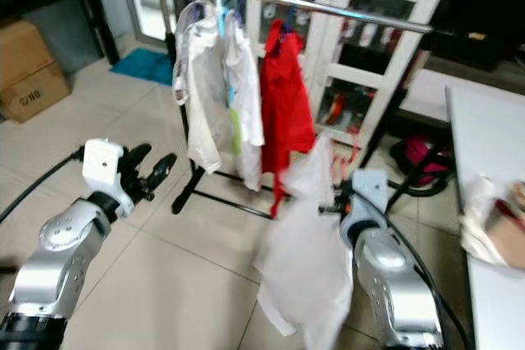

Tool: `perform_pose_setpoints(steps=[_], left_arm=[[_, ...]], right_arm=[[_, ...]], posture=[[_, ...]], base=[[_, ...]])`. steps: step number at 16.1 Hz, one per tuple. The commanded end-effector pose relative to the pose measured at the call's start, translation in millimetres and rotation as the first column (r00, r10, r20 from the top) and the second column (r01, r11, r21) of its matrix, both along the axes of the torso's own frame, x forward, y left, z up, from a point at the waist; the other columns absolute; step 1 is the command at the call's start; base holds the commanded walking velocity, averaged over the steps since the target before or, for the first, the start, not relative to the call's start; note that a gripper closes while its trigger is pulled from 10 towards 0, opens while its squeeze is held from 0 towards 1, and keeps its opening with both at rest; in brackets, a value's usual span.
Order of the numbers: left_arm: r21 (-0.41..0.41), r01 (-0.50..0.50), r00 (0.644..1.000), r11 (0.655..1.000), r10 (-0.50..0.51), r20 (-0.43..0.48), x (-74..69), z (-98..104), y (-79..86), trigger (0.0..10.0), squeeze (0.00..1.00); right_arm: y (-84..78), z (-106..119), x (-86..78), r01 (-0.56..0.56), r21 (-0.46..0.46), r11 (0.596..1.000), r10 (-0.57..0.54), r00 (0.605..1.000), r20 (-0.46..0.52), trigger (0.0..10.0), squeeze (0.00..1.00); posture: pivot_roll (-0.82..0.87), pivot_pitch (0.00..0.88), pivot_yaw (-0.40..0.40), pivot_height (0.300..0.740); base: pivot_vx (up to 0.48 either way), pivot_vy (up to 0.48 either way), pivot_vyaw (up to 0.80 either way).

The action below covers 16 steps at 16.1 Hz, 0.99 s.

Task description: Hang hanger

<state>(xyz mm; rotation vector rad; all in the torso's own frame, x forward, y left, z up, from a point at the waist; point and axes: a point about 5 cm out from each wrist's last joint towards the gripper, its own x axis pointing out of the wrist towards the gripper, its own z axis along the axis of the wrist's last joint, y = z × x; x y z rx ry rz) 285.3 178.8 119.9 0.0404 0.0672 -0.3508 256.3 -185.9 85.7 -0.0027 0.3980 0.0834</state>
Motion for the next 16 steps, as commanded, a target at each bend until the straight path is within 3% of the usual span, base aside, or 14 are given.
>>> perform_pose_setpoints(steps=[1,3,5,8,13,16], left_arm=[[-0.004,0.015,1.000,1.000,-0.015,0.004,1.3,2.8,-3.2,10.0,0.00],[-0.008,0.024,1.000,1.000,-0.024,0.009,0.4,4.7,-4.6,10.0,0.00],[-0.016,-0.007,1.000,1.000,0.007,0.002,-1.8,2.8,3.4,10.0,0.00],[-0.016,0.005,1.000,1.000,-0.005,0.008,0.8,5.5,-1.1,10.0,0.00],[-0.014,0.019,1.000,1.000,-0.019,-0.003,-2.9,2.9,1.4,10.0,0.00],[-0.008,0.059,0.998,0.998,-0.059,-0.004,-2.7,4.1,-4.4,10.0,0.00]], right_arm=[[-4.3,7.2,1.9,-0.002,-0.026,1.000,0.003,1.000,0.024,10.0,0.00],[-12.5,10.9,6.8,0.032,-0.035,0.999,-0.030,0.999,0.043,10.0,0.00],[-11.7,14.7,8.7,0.052,-0.034,0.998,-0.050,0.997,0.066,10.0,0.00],[-12.2,14.7,10.8,0.070,-0.039,0.997,-0.068,0.996,0.058,10.0,0.00],[-19.4,6.3,6.2,0.117,-0.057,0.991,-0.117,0.993,0.011,10.0,0.00],[-33.2,0.1,2.0,0.170,-0.107,0.980,-0.175,0.984,-0.038,10.0,0.00]], posture=[[-0.13,0.000,-0.033,0.740],[-0.13,0.000,-0.037,0.740],[-0.13,0.000,-0.043,0.740],[-0.12,0.000,-0.044,0.740],[-0.12,0.000,-0.050,0.740],[-0.12,0.000,-0.048,0.740]], base=[[0.311,0.000,0.00],[0.313,0.000,0.00],[0.317,0.000,0.00],[0.329,0.000,0.00],[0.332,0.000,-0.38],[0.339,0.000,0.00]])
